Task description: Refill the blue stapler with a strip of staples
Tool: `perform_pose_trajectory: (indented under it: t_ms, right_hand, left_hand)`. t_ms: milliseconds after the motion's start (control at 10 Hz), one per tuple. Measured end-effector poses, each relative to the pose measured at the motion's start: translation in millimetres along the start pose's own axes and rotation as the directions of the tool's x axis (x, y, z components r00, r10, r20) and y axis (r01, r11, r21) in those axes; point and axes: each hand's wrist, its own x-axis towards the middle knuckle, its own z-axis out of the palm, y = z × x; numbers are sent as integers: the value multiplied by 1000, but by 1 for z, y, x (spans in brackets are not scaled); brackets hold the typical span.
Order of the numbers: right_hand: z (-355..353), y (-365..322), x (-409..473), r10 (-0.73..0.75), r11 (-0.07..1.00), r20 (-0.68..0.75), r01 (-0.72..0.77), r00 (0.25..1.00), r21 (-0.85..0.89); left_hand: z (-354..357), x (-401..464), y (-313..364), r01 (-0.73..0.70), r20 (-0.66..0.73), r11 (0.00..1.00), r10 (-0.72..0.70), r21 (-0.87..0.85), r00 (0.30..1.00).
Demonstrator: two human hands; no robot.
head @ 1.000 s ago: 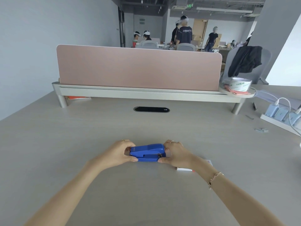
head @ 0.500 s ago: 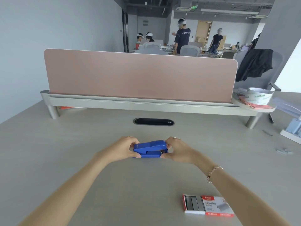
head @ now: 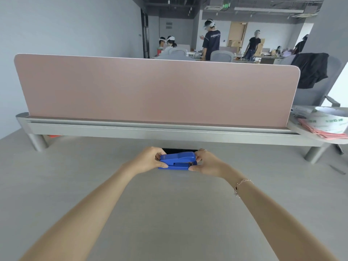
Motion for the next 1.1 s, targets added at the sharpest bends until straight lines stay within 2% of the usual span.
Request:
perform_pose_trajectory:
  t_ms: [400,700,800,900,1000,1100]
  right_hand:
    - [4,11,18,10,998,14,-11,1000,60]
    - [8,14,20,53,994,17,-54,998,92]
    - [11,13,18,47,994,-7,-46,999,96]
    - [13,6,9,73,993,-70,-67,995,94]
    - [18,7,7,97,993,-153,-86,984,80]
    - [14,4,-4,118,991,-151,-108,982,76]
  left_hand:
    - [9,14,-13,23,-64,999,-25,-36,998]
    - [13,15,-18,14,-55,994,-20,-106,998]
    - [15,13,-16,6,-63,993,-13,-115,998]
    - [25,-2,-13,-2,-154,998,-8,-62,988]
    - [35,-17,-13,14,-231,996,-34,-90,972]
    - [25,-30,-15,55,-215,992,-79,-115,973]
